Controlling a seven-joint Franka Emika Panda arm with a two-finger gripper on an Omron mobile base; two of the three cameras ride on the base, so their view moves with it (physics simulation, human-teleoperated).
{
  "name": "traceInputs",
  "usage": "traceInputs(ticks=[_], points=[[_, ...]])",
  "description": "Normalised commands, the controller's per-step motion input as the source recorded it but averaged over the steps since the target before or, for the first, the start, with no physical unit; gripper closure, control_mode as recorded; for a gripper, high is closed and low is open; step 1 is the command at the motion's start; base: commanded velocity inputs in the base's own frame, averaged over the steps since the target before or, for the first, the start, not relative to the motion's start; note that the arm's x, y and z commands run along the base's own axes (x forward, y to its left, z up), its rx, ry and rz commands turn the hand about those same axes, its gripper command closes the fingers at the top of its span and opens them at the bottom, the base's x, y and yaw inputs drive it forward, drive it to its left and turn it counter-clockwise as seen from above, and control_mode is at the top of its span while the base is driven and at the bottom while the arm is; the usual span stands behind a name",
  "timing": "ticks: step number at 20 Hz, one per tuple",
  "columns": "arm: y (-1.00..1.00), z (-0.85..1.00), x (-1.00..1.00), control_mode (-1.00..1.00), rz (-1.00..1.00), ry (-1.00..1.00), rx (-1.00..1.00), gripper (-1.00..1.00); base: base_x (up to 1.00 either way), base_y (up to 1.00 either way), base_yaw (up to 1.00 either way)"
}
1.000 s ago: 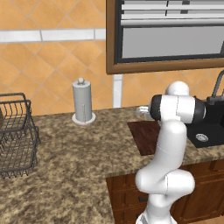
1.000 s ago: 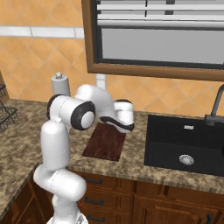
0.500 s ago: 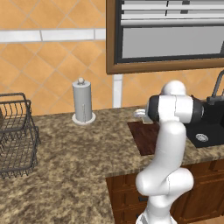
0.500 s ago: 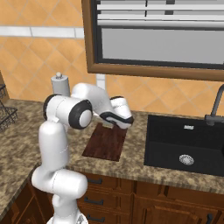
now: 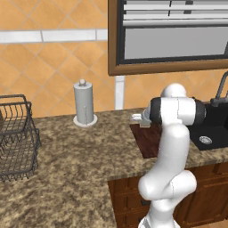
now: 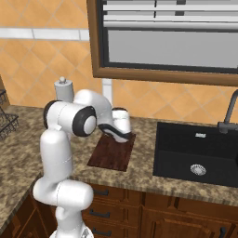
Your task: Pick up the sponge from the counter and clean the cutting board by briefly scrubbing or pressing down on the cutting board. Once finished, release the sponge.
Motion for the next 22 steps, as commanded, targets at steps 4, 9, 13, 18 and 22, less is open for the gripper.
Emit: traceInputs(ticks=[4, 9, 13, 18, 22], points=[[0.0, -0.73, -0.51, -1.0, 0.0, -0.19, 0.0, 1.0, 0.0, 0.0, 0.0], [-0.13, -0.65, -0.54, -1.0, 0.01, -0.12, 0.0, 1.0, 0.0, 0.0, 0.0], [-0.21, -0.69, -0.63, -1.0, 0.01, 0.0, 0.0, 1.0, 0.0, 0.0, 0.0], [-0.24, -0.94, -0.61, -1.0, 0.02, 0.0, 0.0, 1.0, 0.0, 0.0, 0.0], [-0.11, -0.92, -0.65, -1.0, 0.02, 0.0, 0.0, 1.0, 0.0, 0.0, 0.0]])
